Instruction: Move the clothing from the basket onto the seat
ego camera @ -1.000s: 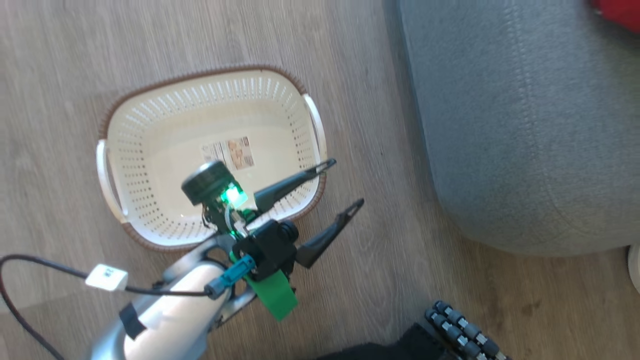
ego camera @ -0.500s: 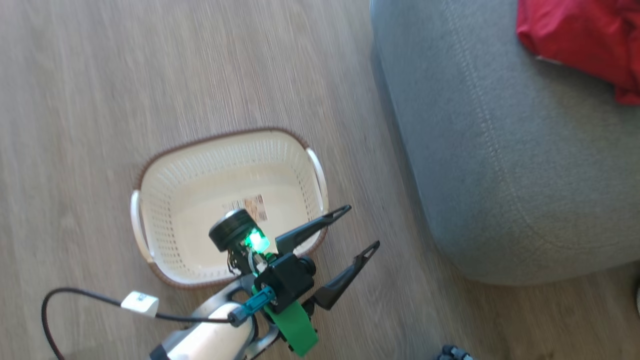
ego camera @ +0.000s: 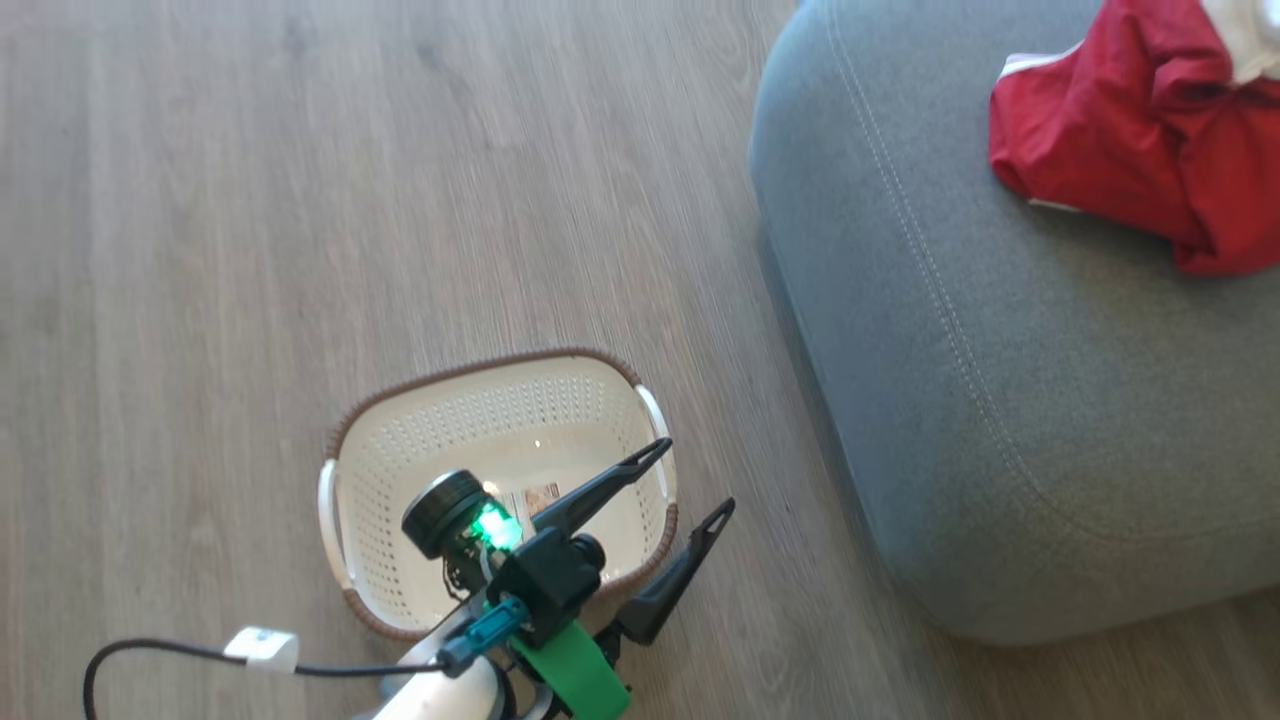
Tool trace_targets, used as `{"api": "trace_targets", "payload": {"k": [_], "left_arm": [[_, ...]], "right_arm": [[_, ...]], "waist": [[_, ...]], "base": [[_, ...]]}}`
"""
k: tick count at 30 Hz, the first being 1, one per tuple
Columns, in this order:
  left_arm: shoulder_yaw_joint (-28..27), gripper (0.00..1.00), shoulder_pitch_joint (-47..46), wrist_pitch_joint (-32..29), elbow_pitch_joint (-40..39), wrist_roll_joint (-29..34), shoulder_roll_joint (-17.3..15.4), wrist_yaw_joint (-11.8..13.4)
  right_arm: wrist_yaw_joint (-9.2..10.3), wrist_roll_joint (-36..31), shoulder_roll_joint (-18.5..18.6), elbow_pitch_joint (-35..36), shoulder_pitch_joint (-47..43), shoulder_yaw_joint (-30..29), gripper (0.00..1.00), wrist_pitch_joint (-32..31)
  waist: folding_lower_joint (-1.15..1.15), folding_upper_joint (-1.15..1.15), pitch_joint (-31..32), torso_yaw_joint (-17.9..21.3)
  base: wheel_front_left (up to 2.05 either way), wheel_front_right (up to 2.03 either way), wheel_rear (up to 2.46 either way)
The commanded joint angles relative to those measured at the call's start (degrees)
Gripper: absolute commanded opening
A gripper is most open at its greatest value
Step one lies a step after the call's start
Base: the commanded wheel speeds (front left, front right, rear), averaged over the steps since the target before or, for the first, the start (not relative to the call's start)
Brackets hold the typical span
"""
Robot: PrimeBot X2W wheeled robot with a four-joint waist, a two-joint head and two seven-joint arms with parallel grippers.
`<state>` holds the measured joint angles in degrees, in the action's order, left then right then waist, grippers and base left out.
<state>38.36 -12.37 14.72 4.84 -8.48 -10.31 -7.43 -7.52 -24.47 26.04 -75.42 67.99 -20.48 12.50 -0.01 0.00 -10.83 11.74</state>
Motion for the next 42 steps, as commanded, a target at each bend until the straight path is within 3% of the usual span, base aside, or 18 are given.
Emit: {"api": "trace_targets", "payload": {"k": [1, 6, 11, 17, 23, 32, 42], "left_arm": [[-2.98, 1.0, -0.03, 0.28, -2.03, -0.26, 0.73, -0.06], [-6.69, 1.0, 1.75, 0.28, -2.5, -1.29, 1.68, -0.06], [-10.27, 1.0, 2.95, 0.28, -3.0, -0.88, 2.48, -0.06], [-14.69, 1.0, 3.9, 0.28, -3.55, -0.87, 3.62, -0.06], [-19.81, 1.0, 4.97, 0.28, -2.57, -1.45, 5.05, -0.06], [-30.57, 1.0, 6.59, 0.28, 0.69, -0.79, 7.15, -0.03], [-34.22, 1.0, 8.16, 0.28, 2.49, -2.03, 7.42, 2.53]], "right_arm": [[0.03, 2.75, -1.31, 2.12, 0.17, 3.14, 1.0, 2.17], [0.03, 13.32, -5.62, 21.39, -8.12, 11.5, 1.0, 2.47], [0.03, 26.76, -4.61, 44.06, -23.3, 17.74, 1.0, 2.49], [0.03, 31.43, -5.61, 60.88, -36.6, 19.42, 1.0, 2.49], [0.03, 32.67, -11.09, 68.2, -44.96, 19.3, 1.0, 2.49], [0.03, 31.1, -17.46, 71.63, -53.21, 21.58, 1.0, 2.5], [0.03, 29.58, -22.35, 67.83, -60.68, 22.71, 1.0, 2.5]], "waist": [[0.01, 0.0, 2.15, -0.93], [0.01, 0.0, 4.19, -2.4], [0.01, 0.0, 5.52, -4.44], [0.01, 0.0, 6.54, -7.53], [0.01, 0.0, 7.59, -11.13], [0.01, 0.0, 8.52, -15.22], [0.01, 0.0, 9.59, -16.82]], "base": [[0.0, 0.0, 0.0], [0.0, 0.0, 0.0], [0.0, 0.0, 0.0], [0.0, 0.0, 0.0], [0.0, 0.0, 0.0], [0.0, 0.0, 0.0], [0.0, 0.0, 0.0]]}}
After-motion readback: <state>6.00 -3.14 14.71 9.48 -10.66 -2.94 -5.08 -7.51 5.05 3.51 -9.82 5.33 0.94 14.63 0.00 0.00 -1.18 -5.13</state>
